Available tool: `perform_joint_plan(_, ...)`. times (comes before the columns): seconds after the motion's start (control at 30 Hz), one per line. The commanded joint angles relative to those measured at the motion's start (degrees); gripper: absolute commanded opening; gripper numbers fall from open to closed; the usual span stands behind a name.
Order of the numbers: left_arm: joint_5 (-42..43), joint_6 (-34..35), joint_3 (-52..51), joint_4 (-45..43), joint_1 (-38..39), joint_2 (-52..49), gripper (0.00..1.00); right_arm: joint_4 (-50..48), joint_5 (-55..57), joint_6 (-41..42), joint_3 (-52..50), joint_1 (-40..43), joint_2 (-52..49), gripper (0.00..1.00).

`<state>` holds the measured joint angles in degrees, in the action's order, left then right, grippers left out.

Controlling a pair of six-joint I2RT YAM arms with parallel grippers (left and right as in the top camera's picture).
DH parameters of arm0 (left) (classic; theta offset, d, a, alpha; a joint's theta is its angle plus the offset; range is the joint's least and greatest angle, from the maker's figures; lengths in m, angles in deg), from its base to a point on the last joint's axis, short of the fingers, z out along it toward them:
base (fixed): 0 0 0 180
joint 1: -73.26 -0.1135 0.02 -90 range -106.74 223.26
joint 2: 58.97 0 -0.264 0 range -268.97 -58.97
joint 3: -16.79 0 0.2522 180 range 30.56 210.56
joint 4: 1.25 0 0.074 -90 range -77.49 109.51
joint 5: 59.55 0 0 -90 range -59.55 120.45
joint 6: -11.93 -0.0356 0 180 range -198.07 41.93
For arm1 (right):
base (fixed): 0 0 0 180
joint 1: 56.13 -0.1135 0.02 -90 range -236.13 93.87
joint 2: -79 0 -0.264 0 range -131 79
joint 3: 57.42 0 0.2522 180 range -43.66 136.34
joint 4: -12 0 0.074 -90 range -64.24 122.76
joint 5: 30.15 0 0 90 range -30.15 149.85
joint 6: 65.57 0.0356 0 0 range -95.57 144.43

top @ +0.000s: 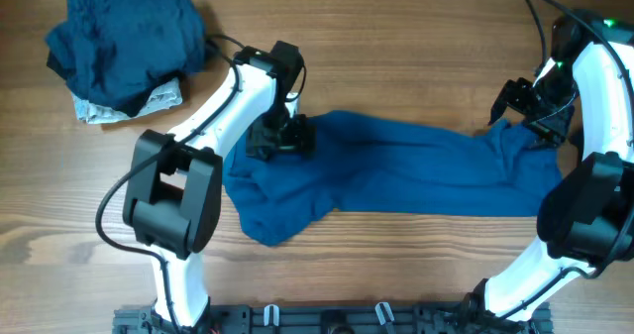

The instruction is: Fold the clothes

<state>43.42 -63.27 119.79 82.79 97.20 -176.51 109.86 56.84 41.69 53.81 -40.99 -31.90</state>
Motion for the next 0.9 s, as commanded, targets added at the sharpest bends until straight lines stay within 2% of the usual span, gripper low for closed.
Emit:
perform_joint_plan(0.0,2.21,-2.86,-0.42,1.27,1.66,-0.76,0.68,-0.61,-0.92,-0.76,-0.46,0.02,0.22,0.82)
perform_joint_plan(0.07,2.21,-2.86,-0.42,1.27,1.88,-0.76,0.55,-0.79,-0.92,-0.74,-0.46,0.02,0.22,0.82)
perform_joint_plan(0.13,2.19,-2.84,-0.42,1.25,1.88,-0.76,0.35,-0.92,-0.9,-0.76,-0.46,0.02,0.22,0.82)
perform_joint_plan(0.17,2.16,-2.86,-0.42,1.22,1.81,-0.76,0.2,-0.96,-0.9,-0.74,-0.46,0.02,0.22,0.82)
perform_joint_plan(0.23,1.64,-2.82,-0.42,1.14,1.7,-0.76,0.04,-1.51,-0.87,-0.48,-0.46,0.04,0.22,0.77)
perform_joint_plan(0.37,-5.84,3.02,-0.42,3.85,0.24,-0.76,0.04,-3.1,4.76,8.33,-0.46,0.55,0.22,0.76)
perform_joint_plan(0.43,-11.98,7.28,-0.42,6.69,-1.84,-0.76,0.04,-3.87,5.18,9.77,-0.46,1.75,0.22,0.79)
perform_joint_plan(0.47,-14.12,8.81,-0.42,7.61,-3.32,-0.76,0.04,-4.37,5.16,9.79,-0.46,2.71,0.22,0.79)
perform_joint_plan(0.7,-14.14,9.44,-0.42,8.81,-13.79,-0.76,0.04,-6.16,3.04,9.16,-0.46,8.28,0.2,0.86)
perform_joint_plan(0.87,-15.67,8.85,-0.42,8.81,-16.02,-0.76,0.04,-7.26,-5.33,2.75,-0.48,7.76,0.2,0.86)
